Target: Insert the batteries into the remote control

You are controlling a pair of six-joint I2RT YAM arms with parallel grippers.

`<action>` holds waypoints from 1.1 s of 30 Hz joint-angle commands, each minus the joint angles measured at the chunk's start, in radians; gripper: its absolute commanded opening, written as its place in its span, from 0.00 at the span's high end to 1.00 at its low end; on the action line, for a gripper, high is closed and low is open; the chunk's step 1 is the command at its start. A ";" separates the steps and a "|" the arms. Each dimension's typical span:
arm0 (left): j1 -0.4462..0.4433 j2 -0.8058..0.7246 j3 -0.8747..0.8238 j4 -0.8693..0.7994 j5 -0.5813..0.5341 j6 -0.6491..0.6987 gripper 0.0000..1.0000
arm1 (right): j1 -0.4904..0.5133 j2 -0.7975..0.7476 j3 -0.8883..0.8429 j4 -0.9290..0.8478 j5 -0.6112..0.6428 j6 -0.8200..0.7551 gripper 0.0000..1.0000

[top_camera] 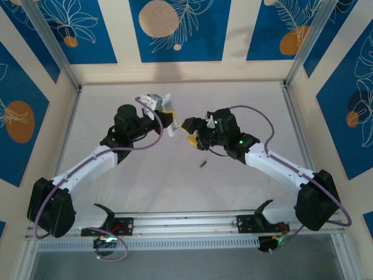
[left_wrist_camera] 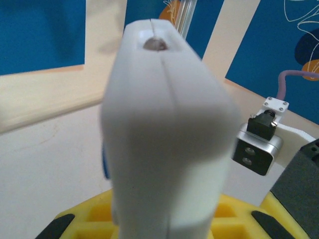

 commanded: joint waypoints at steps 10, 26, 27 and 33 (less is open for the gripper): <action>-0.005 -0.035 -0.133 0.091 0.040 -0.078 0.94 | 0.026 0.097 -0.098 -0.042 0.014 0.000 0.32; -0.005 0.070 -0.271 0.076 -0.006 -0.150 1.00 | 0.079 0.337 -0.136 0.008 -0.030 -0.015 0.32; -0.005 0.075 -0.267 0.070 -0.013 -0.149 1.00 | 0.080 0.341 -0.128 0.005 -0.032 -0.020 0.32; -0.004 0.064 -0.238 0.014 -0.051 -0.125 1.00 | 0.074 0.283 -0.095 -0.077 0.033 -0.068 0.32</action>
